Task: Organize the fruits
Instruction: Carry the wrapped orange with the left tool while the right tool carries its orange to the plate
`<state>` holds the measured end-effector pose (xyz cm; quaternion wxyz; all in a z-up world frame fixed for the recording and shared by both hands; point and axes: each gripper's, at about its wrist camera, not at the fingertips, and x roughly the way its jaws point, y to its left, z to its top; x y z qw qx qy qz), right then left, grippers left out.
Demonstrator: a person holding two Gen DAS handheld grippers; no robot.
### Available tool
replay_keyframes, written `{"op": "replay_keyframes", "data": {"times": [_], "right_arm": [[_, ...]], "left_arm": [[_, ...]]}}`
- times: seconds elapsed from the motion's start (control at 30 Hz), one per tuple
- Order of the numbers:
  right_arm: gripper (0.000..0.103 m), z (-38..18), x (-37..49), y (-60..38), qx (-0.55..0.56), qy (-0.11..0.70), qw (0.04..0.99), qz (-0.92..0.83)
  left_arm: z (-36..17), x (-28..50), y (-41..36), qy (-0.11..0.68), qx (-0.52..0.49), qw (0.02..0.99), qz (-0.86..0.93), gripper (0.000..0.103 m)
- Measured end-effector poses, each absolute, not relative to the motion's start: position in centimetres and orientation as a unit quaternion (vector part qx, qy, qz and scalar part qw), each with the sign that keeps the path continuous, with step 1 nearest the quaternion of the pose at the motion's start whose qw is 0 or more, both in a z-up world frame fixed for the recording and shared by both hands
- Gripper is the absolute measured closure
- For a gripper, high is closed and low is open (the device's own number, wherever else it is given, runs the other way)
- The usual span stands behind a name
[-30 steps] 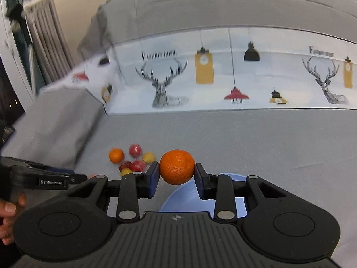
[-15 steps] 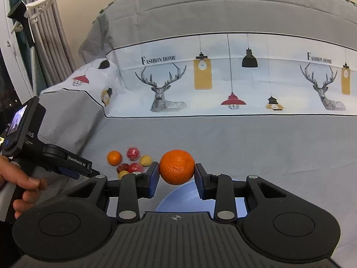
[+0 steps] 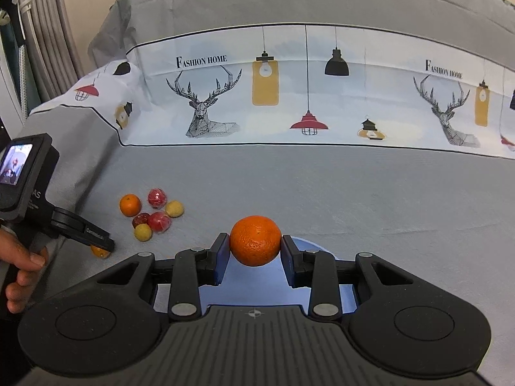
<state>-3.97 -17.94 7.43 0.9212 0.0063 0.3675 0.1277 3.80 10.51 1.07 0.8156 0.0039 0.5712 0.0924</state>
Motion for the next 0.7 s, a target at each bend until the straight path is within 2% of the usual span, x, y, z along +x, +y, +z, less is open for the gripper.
{"op": "replay_keyframes", "data": {"times": [0.43, 0.7], "right_arm": [[0.067, 6.7, -4.0, -18.6, -0.002, 0.376, 0.922, 0.098], [0.067, 6.1, -3.8, -19.6, 0.0, 0.386, 0.919, 0.081]], "left_arm": [[5.5, 0.7, 6.7, 0.465, -0.029, 0.885, 0.019, 0.064], [5.3, -2.0, 1.1, 0.434, 0.026, 0.899, -0.052, 0.064]]}}
